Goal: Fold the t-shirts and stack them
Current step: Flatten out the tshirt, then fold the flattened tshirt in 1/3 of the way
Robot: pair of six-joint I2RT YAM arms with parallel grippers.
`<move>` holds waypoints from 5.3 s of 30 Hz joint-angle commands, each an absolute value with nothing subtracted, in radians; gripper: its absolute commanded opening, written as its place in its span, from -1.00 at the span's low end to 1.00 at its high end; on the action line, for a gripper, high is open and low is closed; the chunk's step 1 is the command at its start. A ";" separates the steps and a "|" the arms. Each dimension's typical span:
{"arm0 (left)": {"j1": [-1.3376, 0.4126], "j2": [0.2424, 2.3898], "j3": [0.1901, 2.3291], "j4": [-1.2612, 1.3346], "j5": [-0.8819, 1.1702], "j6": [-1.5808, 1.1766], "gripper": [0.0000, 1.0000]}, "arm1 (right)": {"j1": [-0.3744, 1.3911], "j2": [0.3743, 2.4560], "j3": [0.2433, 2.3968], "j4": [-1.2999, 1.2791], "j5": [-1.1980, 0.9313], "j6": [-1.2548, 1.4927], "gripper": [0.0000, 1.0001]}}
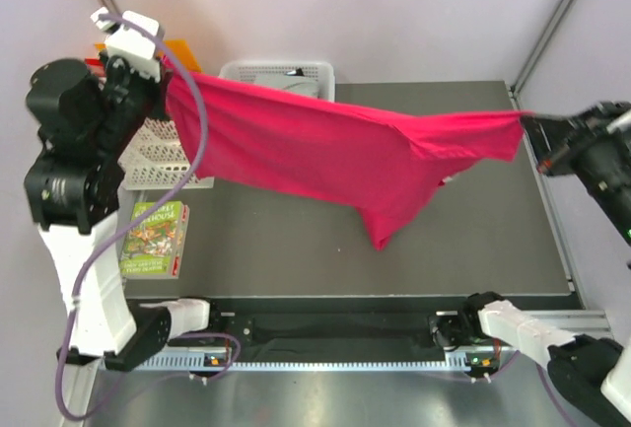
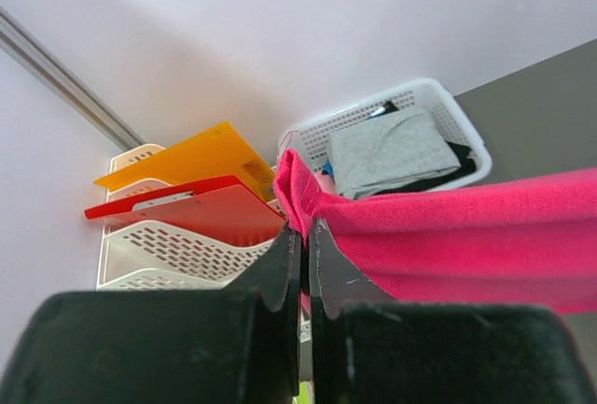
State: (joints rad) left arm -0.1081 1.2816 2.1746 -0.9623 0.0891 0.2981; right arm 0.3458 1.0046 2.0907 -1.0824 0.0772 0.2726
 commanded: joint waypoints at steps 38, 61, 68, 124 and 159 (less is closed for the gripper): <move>-0.101 1.385 1.213 -0.379 -0.064 0.532 -1.00 | 0.209 1.291 1.493 -0.695 0.130 0.241 -1.00; -0.101 1.603 1.312 -0.371 -0.126 0.549 -1.00 | 0.183 1.577 1.576 -0.750 0.029 0.296 -1.00; -0.101 1.430 1.122 -0.368 -0.106 0.586 -1.00 | 0.204 1.428 1.398 -0.788 0.020 0.298 -1.00; -0.089 1.585 1.006 -0.413 0.017 0.485 0.94 | 0.304 1.628 1.198 -0.721 -0.132 0.411 -0.08; -0.139 1.723 1.028 -0.396 0.080 0.443 0.79 | 0.126 1.923 1.317 -0.775 0.023 0.331 -0.31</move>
State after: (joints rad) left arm -0.1181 1.6791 1.0019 -0.4099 0.0624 0.4541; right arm 0.1577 1.8721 1.2472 -0.7620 -0.0990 0.3767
